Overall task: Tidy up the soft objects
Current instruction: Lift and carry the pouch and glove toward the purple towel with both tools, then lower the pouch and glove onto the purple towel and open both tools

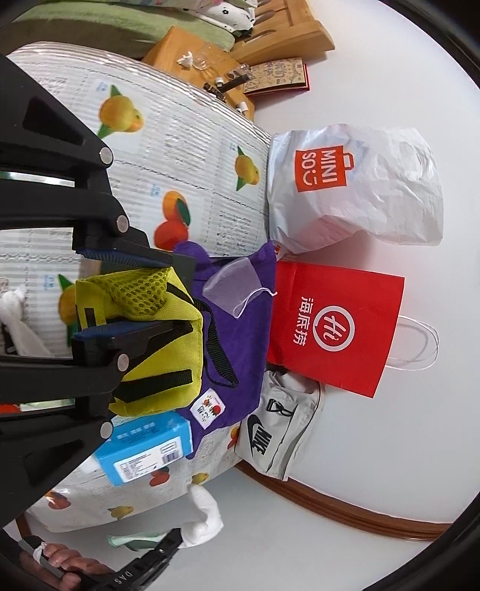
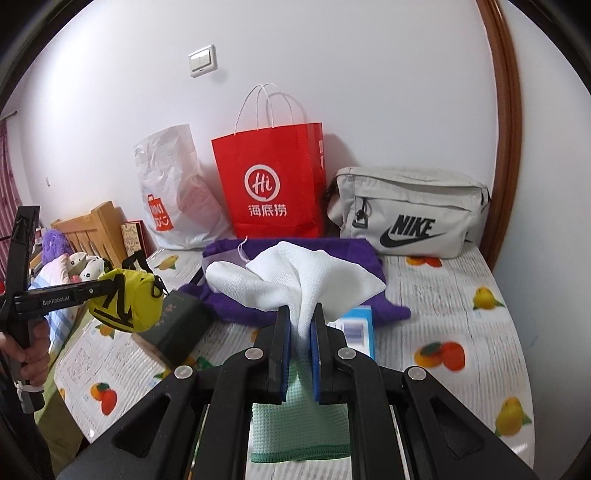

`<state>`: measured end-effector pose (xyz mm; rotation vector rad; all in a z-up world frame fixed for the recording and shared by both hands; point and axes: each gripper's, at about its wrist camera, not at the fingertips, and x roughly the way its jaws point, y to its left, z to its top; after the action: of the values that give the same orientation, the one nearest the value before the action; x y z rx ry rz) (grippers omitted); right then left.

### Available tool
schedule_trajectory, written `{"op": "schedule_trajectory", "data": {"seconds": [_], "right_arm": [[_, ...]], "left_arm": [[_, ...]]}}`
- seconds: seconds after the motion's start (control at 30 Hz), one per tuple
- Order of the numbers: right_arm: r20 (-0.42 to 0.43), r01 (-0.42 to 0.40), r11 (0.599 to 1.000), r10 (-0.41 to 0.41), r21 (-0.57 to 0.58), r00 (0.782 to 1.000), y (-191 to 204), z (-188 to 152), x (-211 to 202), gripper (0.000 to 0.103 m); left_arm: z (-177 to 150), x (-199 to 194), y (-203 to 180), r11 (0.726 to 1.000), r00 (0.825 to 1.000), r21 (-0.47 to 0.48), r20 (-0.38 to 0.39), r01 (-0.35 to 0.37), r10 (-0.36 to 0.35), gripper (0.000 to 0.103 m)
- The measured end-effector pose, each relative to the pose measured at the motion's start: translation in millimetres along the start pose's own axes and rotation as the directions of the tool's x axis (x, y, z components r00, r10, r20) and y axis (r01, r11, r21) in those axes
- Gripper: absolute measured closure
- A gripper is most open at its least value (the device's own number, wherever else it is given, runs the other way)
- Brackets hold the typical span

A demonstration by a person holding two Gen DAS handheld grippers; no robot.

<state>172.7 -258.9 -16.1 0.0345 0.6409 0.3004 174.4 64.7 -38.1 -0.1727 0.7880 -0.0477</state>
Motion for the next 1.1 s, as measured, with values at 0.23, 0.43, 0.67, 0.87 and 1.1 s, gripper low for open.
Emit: {"op": "schedule_trajectory", "data": {"seconds": [0.23, 0.43, 0.67, 0.87, 1.1], "right_arm": [[0.001, -0.006, 1.0, 0.006, -0.005, 1.0, -5, 29, 34, 0.094], [-0.026, -0.004, 1.0, 0.004, -0.003, 1.0, -12, 43, 71, 0.094], [-0.052, -0.024, 1.0, 0.024, -0.01, 0.998, -21, 55, 111, 0.094], [-0.085, -0.034, 0.999, 0.032, -0.032, 0.996, -27, 67, 148, 0.094], [-0.131, -0.039, 0.997, 0.03, -0.066, 0.991, -33, 77, 189, 0.094]], "left_arm": [[20, 29, -5, 1.0, 1.0, 0.002, -0.015, 0.005, -0.005, 0.077], [36, 57, -6, 1.0, 0.999, -0.011, -0.036, -0.002, 0.001, 0.077], [50, 85, -4, 1.0, 0.999, -0.017, -0.051, -0.005, 0.004, 0.077], [60, 111, -7, 1.0, 0.997, -0.011, -0.075, -0.009, 0.009, 0.077], [68, 143, -5, 1.0, 0.994, -0.018, -0.11, -0.014, 0.012, 0.077]]}}
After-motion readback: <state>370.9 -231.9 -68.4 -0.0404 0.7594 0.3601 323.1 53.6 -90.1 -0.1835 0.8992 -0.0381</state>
